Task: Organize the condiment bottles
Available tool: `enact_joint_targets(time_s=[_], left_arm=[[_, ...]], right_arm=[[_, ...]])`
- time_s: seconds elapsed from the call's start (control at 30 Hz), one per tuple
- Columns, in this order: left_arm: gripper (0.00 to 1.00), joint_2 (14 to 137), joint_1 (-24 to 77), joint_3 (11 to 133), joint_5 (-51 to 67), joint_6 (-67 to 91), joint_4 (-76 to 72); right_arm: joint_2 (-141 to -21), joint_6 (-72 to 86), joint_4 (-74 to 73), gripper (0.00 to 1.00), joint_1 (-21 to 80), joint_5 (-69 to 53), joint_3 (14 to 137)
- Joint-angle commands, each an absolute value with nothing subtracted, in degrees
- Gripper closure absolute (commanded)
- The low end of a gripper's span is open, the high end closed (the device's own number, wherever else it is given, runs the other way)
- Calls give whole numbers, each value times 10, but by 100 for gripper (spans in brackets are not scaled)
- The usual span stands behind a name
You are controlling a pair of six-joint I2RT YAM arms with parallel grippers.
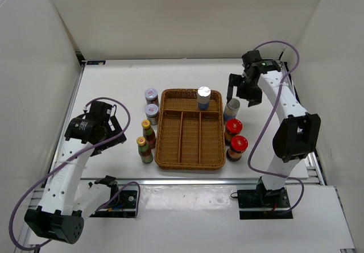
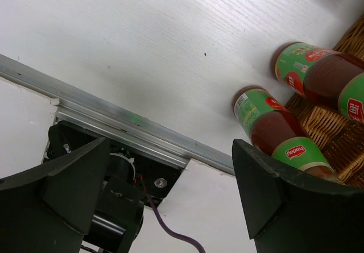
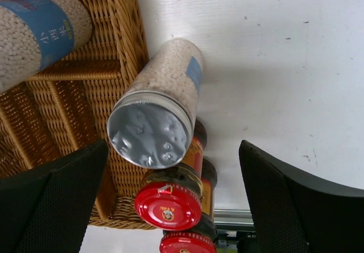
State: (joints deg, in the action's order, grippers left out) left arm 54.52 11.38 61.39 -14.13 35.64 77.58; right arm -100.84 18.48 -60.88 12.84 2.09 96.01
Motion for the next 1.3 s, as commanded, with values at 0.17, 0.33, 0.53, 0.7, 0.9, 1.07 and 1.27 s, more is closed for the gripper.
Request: enact_joint_targets(time_s=[0.17,0.33,0.53,0.7,0.9,1.07,1.27], left_arm=[[0,536,112,613,-132,360,782],[0,536,112,613,-132,360,782],[0,536,112,613,-132,360,782],[0,536,112,613,-127,360,782],[0,536,112,607,-127,355,777],[0,536,112,607,-121,355,772],[0,531,112,607,-116,350,766]], right_arm=[[-1056,185,-595,19,137,24,951],[-1051,185,-612,41,157,79,956],[-1051,196,-666,77,182,172,1075],[-1056,196,-681,96,218,221,1281],[-1114,94,-635,100,292,148,1420],[-1181,36,-641,100,361,96,1482],[-1227,19,-635,98,417,96,1471]])
